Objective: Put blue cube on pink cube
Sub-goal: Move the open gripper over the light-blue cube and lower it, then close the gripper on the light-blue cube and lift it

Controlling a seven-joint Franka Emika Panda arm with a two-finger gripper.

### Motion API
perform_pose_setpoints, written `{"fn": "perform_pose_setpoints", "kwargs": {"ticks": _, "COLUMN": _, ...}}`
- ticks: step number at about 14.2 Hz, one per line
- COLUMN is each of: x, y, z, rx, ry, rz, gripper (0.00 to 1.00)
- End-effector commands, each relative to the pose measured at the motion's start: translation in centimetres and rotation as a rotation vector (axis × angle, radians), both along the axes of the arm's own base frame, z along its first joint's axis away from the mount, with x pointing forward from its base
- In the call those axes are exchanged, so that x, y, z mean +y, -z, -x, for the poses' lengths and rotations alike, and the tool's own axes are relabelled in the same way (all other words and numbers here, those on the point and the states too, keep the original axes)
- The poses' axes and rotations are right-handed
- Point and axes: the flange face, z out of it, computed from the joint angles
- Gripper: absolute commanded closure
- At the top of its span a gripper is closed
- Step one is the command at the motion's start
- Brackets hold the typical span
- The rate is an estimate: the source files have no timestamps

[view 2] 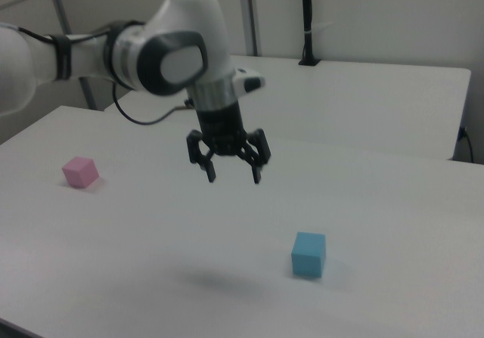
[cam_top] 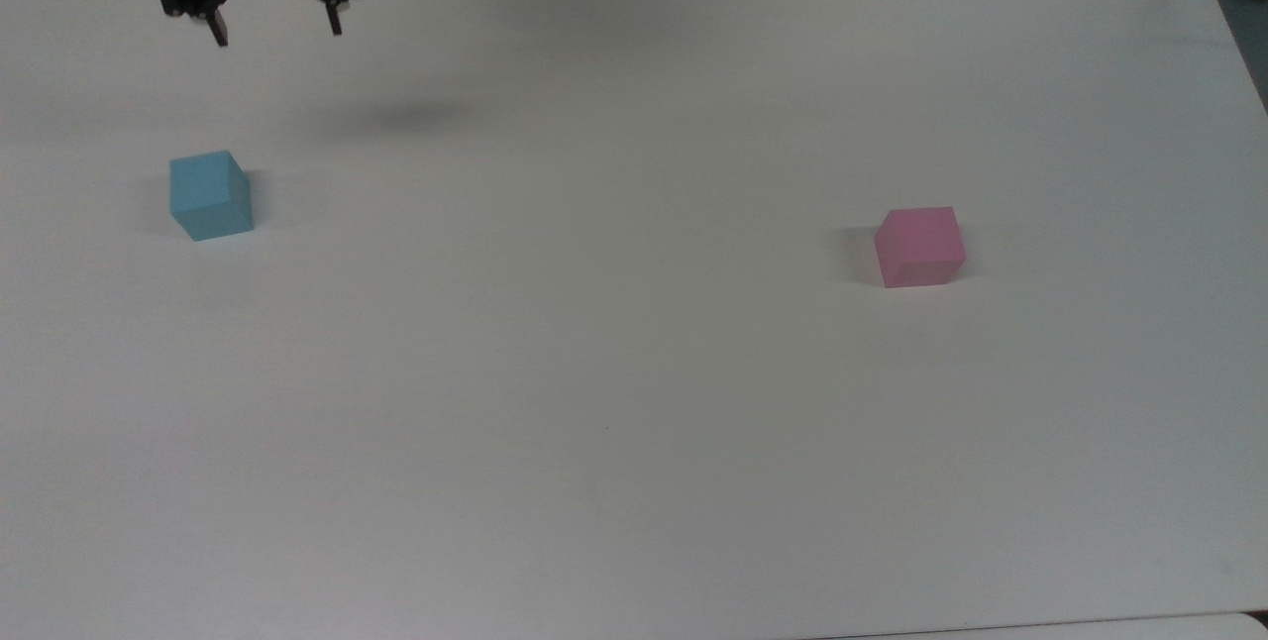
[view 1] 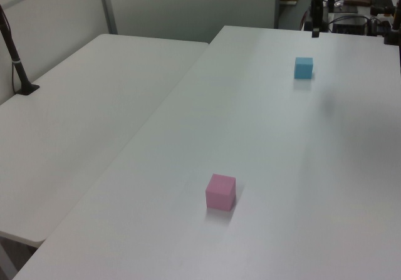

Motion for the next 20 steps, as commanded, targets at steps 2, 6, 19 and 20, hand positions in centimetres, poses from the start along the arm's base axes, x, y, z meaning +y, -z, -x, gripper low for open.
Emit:
{"fn": "perform_pose_setpoints", "kwargs": {"ticks": 2, "x": -4.1, "y": 6.7, "z": 0.9, "rx": 0.000, "ry": -0.013, "rz": -0.082, "gripper": 0.02}}
{"fn": "perform_pose_setpoints", "kwargs": {"ticks": 6, "x": -7.7, "y": 10.4, "z": -0.2, "rx": -0.035, "ry": 0.041, "rz": -0.036, "gripper": 0.02}}
{"fn": "perform_pose_setpoints", "kwargs": {"ticks": 19, "x": -12.5, "y": 16.6, "z": -2.2, "rx": -0.115, "ry": 0.121, "rz": 0.032, "gripper": 0.20}}
{"fn": "perform_pose_setpoints", "kwargs": {"ticks": 20, "x": -12.4, "y": 16.6, "z": -2.2, "rx": -0.116, "ry": 0.122, "rz": 0.030, "gripper": 0.33}}
